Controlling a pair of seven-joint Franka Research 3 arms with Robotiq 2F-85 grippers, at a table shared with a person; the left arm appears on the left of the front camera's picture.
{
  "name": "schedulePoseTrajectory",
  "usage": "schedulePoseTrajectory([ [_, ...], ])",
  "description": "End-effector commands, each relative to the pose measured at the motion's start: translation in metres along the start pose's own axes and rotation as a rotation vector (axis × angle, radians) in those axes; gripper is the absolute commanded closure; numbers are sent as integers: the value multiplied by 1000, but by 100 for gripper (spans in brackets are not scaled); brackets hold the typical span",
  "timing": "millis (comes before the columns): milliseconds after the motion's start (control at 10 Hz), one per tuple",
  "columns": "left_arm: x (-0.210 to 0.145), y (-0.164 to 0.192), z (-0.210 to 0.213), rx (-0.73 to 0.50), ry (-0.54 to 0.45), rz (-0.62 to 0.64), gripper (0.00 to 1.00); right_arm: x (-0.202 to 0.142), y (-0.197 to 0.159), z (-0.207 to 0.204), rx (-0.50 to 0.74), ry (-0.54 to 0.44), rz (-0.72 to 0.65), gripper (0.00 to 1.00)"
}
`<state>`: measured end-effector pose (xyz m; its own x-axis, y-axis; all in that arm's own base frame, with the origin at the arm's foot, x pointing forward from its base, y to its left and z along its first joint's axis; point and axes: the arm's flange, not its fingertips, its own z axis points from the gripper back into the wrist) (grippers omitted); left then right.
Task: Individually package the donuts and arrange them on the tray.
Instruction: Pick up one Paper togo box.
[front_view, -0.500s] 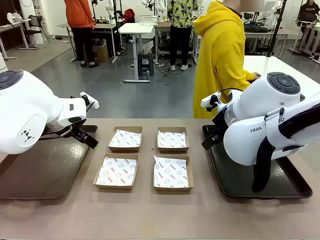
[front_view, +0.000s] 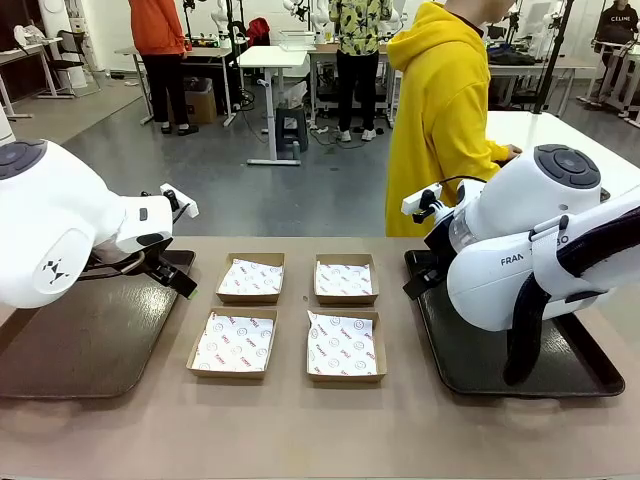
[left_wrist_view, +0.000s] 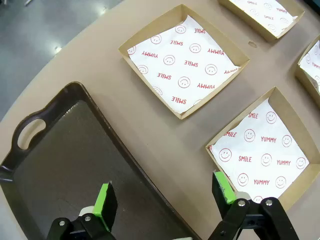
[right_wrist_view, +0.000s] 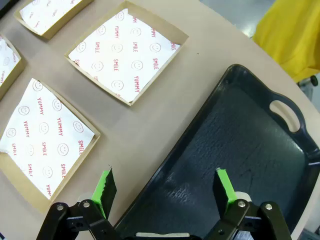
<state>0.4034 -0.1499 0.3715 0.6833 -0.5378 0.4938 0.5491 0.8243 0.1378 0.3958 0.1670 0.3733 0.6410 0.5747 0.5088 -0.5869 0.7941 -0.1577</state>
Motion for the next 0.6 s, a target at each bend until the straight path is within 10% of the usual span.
schedulePoseTrajectory([
  [0,0,0,0,0,0,0,0,0,0,0,0,0,0,0],
  [500,0,0,0,0,0,0,0,0,0,0,0,0,0,0],
])
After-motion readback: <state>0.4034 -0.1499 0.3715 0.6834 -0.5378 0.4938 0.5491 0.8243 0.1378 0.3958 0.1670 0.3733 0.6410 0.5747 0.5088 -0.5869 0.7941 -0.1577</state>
